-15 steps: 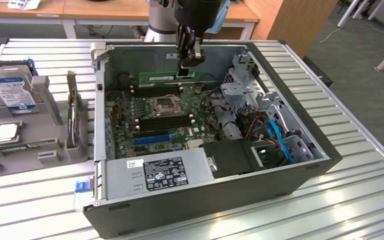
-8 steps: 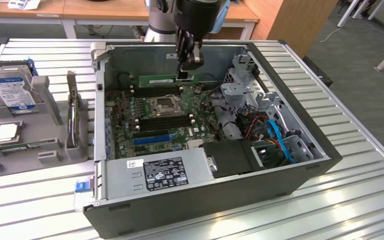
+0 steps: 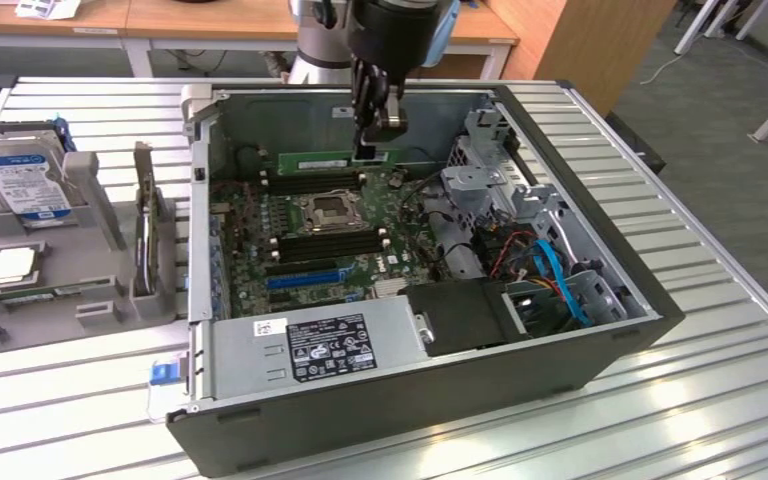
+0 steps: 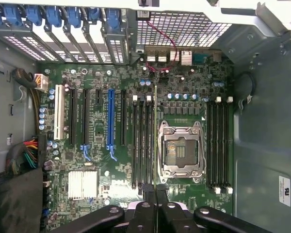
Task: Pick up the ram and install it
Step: 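Pick up the ram and move it above insertion slot, then insert the ram into the slot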
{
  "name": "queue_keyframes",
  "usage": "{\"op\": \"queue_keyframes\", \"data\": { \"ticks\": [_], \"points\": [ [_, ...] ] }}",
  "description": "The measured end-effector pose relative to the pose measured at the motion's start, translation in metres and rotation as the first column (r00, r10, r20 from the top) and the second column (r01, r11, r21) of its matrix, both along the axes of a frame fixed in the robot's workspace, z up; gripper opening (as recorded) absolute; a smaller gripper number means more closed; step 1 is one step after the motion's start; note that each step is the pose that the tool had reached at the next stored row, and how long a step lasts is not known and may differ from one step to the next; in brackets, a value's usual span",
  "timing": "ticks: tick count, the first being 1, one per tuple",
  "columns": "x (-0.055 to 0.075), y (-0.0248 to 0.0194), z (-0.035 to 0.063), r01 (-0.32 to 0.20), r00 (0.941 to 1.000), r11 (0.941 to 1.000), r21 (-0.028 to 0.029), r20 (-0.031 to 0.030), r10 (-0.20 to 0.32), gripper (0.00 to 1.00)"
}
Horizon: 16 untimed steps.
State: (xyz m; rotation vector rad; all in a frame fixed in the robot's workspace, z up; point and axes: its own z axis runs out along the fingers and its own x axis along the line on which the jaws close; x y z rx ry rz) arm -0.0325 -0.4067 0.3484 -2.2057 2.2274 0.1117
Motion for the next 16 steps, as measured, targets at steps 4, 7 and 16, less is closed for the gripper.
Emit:
{"op": "queue_keyframes", "data": {
  "ticks": [4,7,16],
  "points": [
    [-0.0001,-0.0026,0.0000,0.000,1.0000,1.0000,-0.0001,0.0000,0.000,0.12],
    [-0.0001,-0.0048,0.0000,0.000,1.0000,1.0000,-0.0001,-0.0001,0.000,0.12],
    [0.0000,-0.0082,0.0000,0.000,1.0000,1.0000,-0.0001,0.0000,0.000,0.12]
  ]
}}
